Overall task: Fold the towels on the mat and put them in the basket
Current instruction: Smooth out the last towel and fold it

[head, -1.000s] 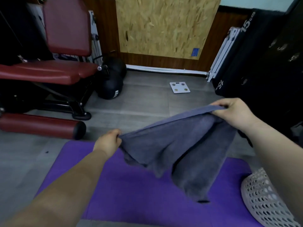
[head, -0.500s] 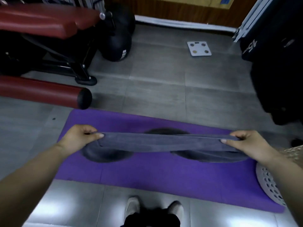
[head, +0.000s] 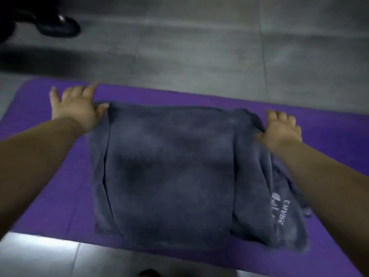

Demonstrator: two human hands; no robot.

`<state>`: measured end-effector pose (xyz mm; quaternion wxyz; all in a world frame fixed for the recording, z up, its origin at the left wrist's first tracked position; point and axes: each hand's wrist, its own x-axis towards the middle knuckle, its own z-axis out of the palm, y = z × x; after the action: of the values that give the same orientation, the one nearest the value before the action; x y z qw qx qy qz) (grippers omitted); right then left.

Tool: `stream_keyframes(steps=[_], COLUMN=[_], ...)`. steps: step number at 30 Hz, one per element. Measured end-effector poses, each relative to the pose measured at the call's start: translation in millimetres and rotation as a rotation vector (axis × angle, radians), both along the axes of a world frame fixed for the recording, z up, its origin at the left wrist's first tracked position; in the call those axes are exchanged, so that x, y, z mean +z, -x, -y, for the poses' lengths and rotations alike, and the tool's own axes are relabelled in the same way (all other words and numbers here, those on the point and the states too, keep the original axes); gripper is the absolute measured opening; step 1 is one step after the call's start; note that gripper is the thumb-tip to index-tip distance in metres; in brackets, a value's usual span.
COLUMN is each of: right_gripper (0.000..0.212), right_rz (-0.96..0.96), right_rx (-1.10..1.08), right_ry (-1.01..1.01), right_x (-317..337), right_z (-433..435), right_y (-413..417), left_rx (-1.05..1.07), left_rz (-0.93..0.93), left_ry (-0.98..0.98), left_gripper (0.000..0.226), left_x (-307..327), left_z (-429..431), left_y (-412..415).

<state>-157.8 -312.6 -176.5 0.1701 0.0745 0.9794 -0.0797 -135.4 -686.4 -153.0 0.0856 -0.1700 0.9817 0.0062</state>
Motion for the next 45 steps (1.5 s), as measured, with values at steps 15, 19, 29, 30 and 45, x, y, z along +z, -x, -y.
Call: stream_keyframes(steps=[15,19,29,30,45], right_gripper=[0.051,0.028,0.05,0.06,0.01], right_rz=[0.098,0.213,-0.462,-0.493,-0.128], right_rx=[-0.598,-0.456,-0.385,-0.394,-0.737], right_ry=[0.166,0.057,-0.146,-0.137,0.258], right_x=[-156.9,-168.5,-89.3,-86.0,-186.9], right_z=[-155.4,-155.6,-191.1,-194.8,-184.4], right_y=[-94.6,-95.3,-5.3,-2.9,-138.7], left_rx=[-0.42,-0.712,-0.577,-0.593,-1.21], left_rz=[0.133,0.159,0.294,0.341,0.198], left_ry=[-0.159,-0.077,-0.142,-0.084,-0.243], left_gripper=[0.064,0.066,0.079,0.076,0.076], left_x=[-209.0,-226.0,-213.9,-211.8,-221.4], left_z=[-146.6,-163.9,-182.4,-184.6,-254.8], left_y=[-73.3,-80.3,-81.5,-81.1,-112.3])
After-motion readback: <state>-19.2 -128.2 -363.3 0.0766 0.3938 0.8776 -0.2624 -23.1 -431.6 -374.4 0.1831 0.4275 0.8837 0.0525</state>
